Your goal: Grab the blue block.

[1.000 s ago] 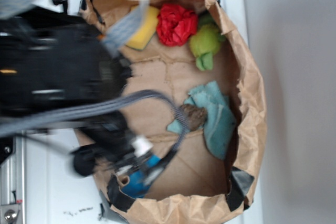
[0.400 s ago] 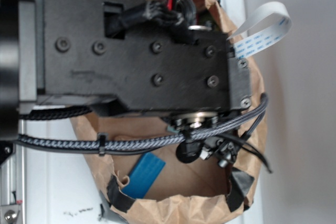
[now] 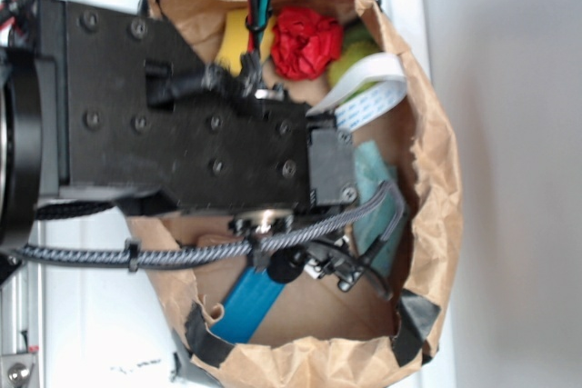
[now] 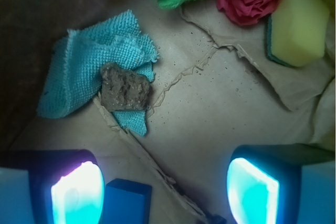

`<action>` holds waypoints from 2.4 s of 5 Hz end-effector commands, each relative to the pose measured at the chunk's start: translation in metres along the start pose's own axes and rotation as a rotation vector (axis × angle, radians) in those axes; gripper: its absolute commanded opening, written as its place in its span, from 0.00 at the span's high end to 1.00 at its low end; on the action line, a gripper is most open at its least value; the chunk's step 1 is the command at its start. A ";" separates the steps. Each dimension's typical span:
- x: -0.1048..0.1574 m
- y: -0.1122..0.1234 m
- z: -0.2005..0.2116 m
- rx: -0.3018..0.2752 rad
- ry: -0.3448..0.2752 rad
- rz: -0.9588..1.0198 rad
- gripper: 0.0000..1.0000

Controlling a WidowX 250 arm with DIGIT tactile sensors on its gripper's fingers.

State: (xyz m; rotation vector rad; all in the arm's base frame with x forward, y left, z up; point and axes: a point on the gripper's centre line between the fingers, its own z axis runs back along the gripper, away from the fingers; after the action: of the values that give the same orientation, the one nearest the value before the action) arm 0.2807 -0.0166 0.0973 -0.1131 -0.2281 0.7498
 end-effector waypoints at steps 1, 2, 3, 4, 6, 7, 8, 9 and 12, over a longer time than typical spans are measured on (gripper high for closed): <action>-0.020 -0.010 0.009 -0.038 0.019 0.036 0.00; -0.035 -0.013 0.009 -0.048 0.034 0.053 0.00; -0.044 -0.013 0.000 -0.054 0.040 0.094 0.00; -0.045 -0.016 -0.013 -0.060 0.049 0.134 0.00; -0.051 -0.022 -0.027 -0.049 0.081 0.148 0.00; -0.052 -0.019 -0.028 -0.034 0.102 0.132 0.00; -0.050 -0.020 -0.029 -0.037 0.114 0.113 0.00; -0.050 -0.020 -0.029 -0.043 0.126 0.110 0.00; -0.047 -0.026 -0.004 -0.102 0.210 0.163 0.00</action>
State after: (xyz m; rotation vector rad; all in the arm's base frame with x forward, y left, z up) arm 0.2580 -0.0744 0.0701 -0.2619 0.0053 0.8827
